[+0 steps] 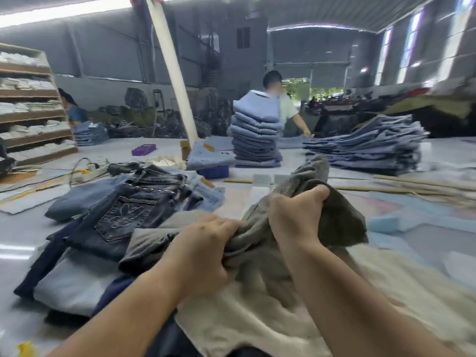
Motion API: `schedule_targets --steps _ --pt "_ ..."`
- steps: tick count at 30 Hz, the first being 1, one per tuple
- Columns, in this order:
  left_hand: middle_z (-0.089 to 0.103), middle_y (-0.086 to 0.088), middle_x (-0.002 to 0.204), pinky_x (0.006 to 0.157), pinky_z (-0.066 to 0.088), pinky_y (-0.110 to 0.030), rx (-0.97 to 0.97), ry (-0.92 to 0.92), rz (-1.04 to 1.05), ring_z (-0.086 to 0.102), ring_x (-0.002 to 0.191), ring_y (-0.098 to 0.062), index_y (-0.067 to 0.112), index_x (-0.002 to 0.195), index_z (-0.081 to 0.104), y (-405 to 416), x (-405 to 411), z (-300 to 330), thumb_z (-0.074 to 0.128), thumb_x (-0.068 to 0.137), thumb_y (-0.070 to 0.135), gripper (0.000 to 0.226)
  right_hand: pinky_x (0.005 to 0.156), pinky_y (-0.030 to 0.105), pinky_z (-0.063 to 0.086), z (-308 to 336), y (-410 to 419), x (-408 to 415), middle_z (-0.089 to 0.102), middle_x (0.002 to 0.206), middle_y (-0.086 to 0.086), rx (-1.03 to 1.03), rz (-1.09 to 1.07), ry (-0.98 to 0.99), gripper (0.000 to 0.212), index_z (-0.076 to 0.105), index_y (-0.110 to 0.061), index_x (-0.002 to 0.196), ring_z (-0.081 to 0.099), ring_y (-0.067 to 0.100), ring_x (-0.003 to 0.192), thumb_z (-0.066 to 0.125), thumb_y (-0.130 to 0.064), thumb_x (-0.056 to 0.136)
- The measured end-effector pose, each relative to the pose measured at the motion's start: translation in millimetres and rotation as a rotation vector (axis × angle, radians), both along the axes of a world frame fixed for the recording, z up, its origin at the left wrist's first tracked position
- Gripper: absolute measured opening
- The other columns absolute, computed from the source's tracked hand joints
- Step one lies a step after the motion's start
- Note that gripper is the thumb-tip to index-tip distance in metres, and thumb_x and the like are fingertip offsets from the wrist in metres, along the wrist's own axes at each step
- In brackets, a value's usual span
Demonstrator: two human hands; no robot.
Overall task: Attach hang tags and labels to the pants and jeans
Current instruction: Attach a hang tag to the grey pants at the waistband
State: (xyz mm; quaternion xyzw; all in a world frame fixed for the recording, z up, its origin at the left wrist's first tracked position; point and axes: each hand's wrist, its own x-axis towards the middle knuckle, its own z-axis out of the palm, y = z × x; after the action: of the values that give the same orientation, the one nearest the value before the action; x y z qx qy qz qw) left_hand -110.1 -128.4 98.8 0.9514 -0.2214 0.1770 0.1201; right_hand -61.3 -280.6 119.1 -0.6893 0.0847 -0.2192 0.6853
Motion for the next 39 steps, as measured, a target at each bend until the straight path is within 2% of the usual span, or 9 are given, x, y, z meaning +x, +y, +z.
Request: schedule_targets --steps 4,7,10,17,22,26,30,34,39 --pt "0.05 0.006 0.136 0.102 0.042 -0.037 0.188 0.148 0.095 0.049 0.122 -0.019 0.032 0.143 0.028 -52 3 -6 0.062 0.071 0.066 0.086 0.093 0.034 0.044 -27 -34 -36 0.046 0.097 0.003 -0.176 -0.127 -0.154 0.042 0.03 -0.018 0.096 0.049 0.02 0.093 0.06 0.001 0.074" --pt "0.055 0.005 0.134 0.092 0.048 -0.035 0.105 -0.001 0.023 0.054 0.117 -0.021 0.032 0.145 0.027 -89 -2 -7 0.061 0.082 0.04 0.071 0.08 0.014 0.03 -25 -54 -59 0.038 0.087 -0.012 -0.267 -0.327 -0.36 0.049 0.027 -0.023 0.094 0.037 0.009 0.081 0.062 0.001 0.07" --pt "0.064 0.004 0.116 0.076 0.051 -0.036 0.044 -0.071 -0.084 0.062 0.099 -0.024 0.032 0.13 0.042 -121 -13 -5 0.058 0.084 0.033 0.048 0.08 0.028 0.036 -17 -91 -75 0.039 0.088 -0.004 -0.329 -0.431 -0.421 0.045 0.026 -0.025 0.091 0.043 0.018 0.085 0.063 -0.012 0.068" --pt "0.06 -0.001 0.11 0.073 0.049 -0.037 0.415 0.087 -0.03 0.06 0.097 -0.025 0.025 0.119 0.046 -169 -27 -18 0.051 0.089 0.024 0.03 0.058 0.03 0.036 -26 -186 -103 0.061 0.08 -0.001 -0.947 -0.454 0.119 0.041 0.051 -0.019 0.092 0.05 0.022 0.07 0.061 -0.058 0.081" --pt "0.057 0.002 0.099 0.071 0.045 -0.033 0.533 0.252 -0.091 0.057 0.09 -0.022 0.026 0.111 0.054 -174 -35 6 0.048 0.087 0.022 0.025 0.089 0.044 0.044 -10 -214 -106 0.05 0.126 0.014 -0.973 -0.54 0.149 0.063 0.041 -0.015 0.13 0.05 0.035 0.113 0.057 -0.056 0.086" --pt "0.051 0.011 0.08 0.063 0.038 -0.03 0.451 0.324 -0.178 0.051 0.077 -0.015 0.029 0.101 0.059 -169 -44 17 0.041 0.086 0.024 0.024 0.098 0.048 0.041 -7 -209 -91 0.046 0.14 0.009 -1.125 -0.248 0.372 0.075 0.035 -0.022 0.143 0.043 0.033 0.123 0.04 -0.071 0.086" --pt "0.063 0.014 0.111 0.087 0.048 -0.033 0.325 0.501 -0.219 0.056 0.096 -0.011 0.039 0.119 0.055 -153 -44 22 0.043 0.087 0.043 0.035 0.095 0.043 0.045 -22 -194 -84 0.055 0.134 0.006 -1.223 -0.028 0.609 0.067 0.044 -0.028 0.137 0.051 0.031 0.117 0.041 -0.068 0.084" --pt "0.058 0.023 0.128 0.098 0.041 -0.026 0.136 0.719 -0.134 0.053 0.112 -0.001 0.046 0.128 0.053 -128 -30 27 0.03 0.062 0.093 0.084 0.086 0.039 0.049 -24 -193 -85 0.061 0.12 0.001 -1.266 0.006 0.651 0.049 0.055 -0.028 0.121 0.056 0.026 0.104 0.045 -0.058 0.083" --pt "0.028 0.004 0.158 0.115 0.021 -0.054 0.27 0.368 0.365 0.026 0.143 -0.023 0.035 0.146 0.035 -84 6 -1 0.021 0.081 0.083 0.082 0.074 0.033 0.036 1 -175 -90 0.058 0.103 -0.002 -1.435 0.052 0.659 0.013 0.048 -0.029 0.092 0.047 0.022 0.088 0.048 -0.039 0.083"
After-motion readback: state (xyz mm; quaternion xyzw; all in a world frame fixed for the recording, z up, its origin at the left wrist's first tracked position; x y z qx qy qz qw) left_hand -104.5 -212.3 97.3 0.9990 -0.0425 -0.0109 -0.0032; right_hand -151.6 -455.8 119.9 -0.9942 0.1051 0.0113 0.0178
